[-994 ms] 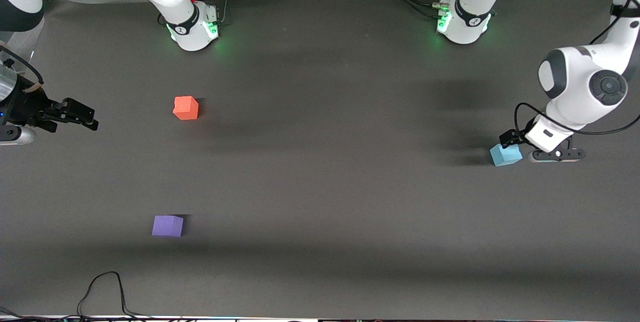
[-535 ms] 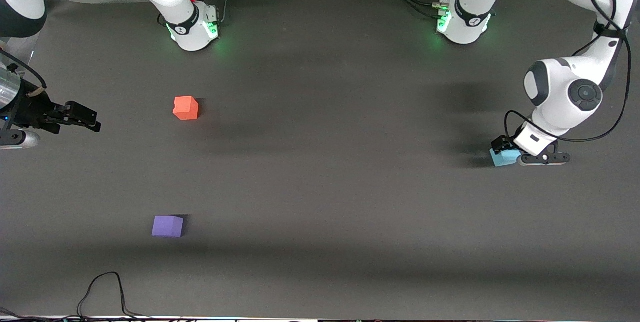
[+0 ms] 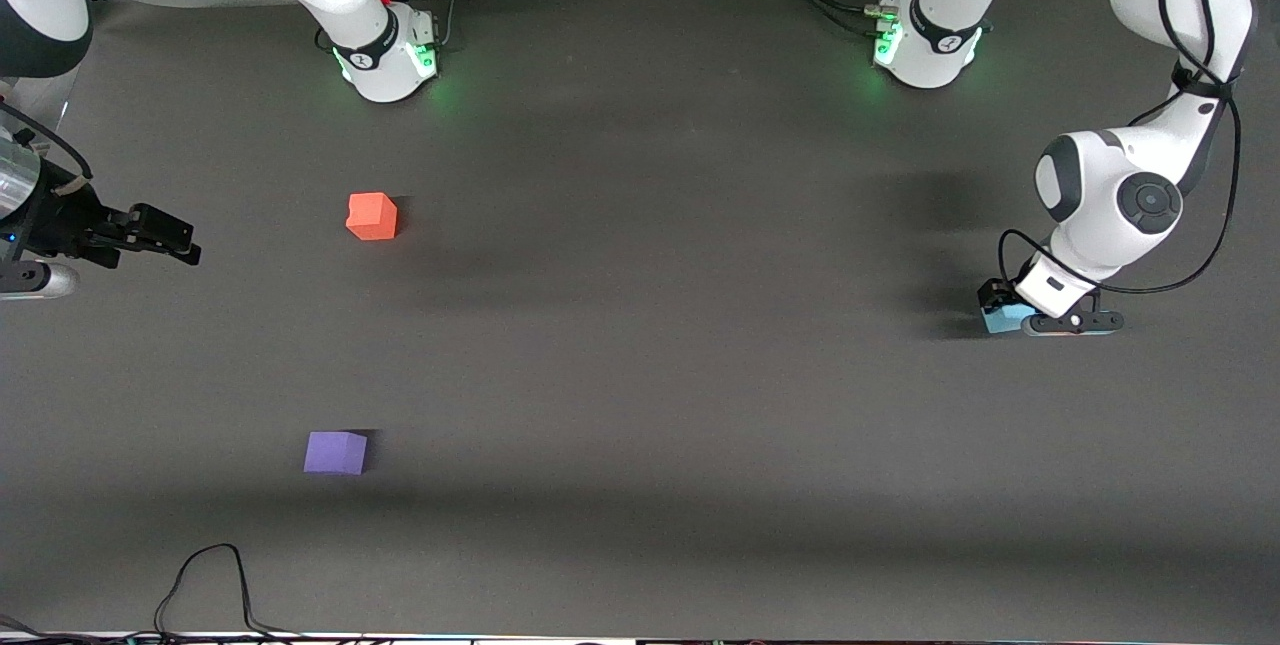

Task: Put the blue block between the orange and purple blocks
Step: 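Close the left gripper on the blue cube and lift it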

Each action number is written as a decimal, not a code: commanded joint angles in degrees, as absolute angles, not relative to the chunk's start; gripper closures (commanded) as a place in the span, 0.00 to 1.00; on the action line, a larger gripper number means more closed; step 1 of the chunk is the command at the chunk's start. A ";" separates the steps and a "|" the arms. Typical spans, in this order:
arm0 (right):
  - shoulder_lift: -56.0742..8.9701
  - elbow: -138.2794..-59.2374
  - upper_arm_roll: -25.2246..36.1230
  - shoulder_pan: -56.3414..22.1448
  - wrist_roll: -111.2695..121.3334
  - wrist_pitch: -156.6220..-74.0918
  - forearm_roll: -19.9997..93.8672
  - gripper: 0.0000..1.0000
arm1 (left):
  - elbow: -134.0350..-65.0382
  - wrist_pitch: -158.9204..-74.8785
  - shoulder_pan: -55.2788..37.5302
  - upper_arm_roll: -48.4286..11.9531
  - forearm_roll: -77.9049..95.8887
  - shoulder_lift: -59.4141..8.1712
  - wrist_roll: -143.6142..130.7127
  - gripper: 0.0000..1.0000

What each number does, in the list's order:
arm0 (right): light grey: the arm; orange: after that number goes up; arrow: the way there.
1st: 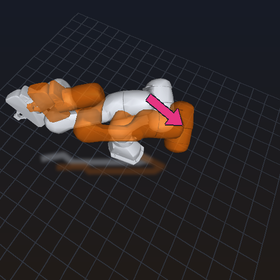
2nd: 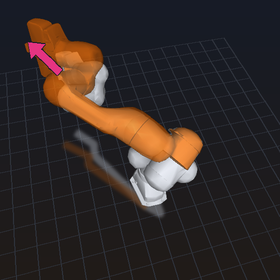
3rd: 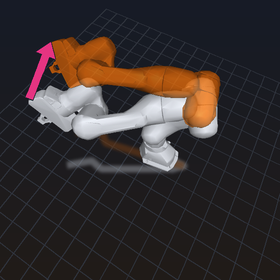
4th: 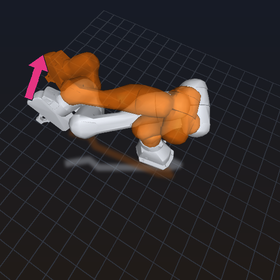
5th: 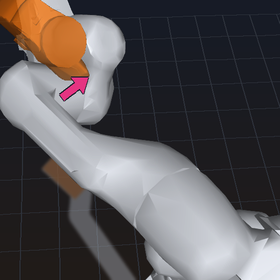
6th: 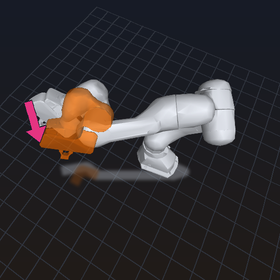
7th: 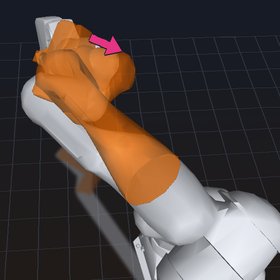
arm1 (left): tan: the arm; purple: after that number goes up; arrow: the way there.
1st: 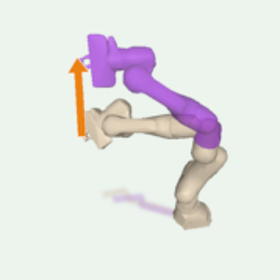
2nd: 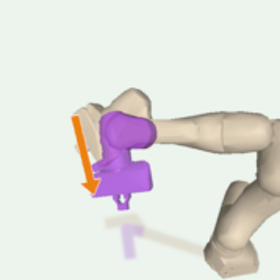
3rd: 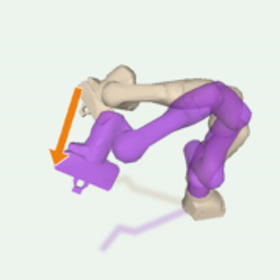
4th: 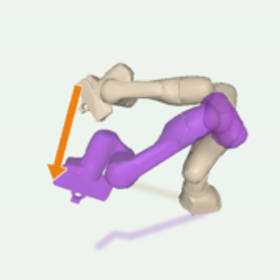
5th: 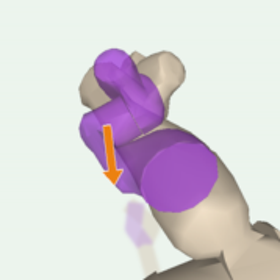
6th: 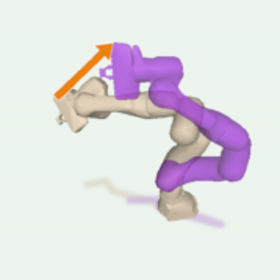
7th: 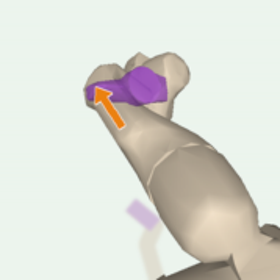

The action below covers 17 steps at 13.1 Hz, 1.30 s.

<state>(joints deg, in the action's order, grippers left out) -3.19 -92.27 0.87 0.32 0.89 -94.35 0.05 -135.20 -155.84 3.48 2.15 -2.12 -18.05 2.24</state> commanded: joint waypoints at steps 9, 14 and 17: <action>-3.52 -91.41 1.14 -0.09 0.62 -92.72 1.05 0.00 | -119.02 -122.65 -0.33 0.62 -2.46 -7.04 0.80 0.70; -3.52 -91.32 1.14 -0.26 -0.26 -93.16 3.52 0.00 | -111.20 -114.70 -17.62 -1.05 -2.11 -7.54 -18.06 0.71; -3.60 -91.06 0.44 -0.53 -2.01 -92.64 3.16 0.00 | -101.12 -114.52 -30.28 -1.14 -2.02 -15.09 -34.14 0.71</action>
<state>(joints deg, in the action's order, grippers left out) -3.25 -92.22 0.58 0.04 0.43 -93.50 2.47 -109.97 -116.58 -23.50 -2.23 -1.82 -8.34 -25.66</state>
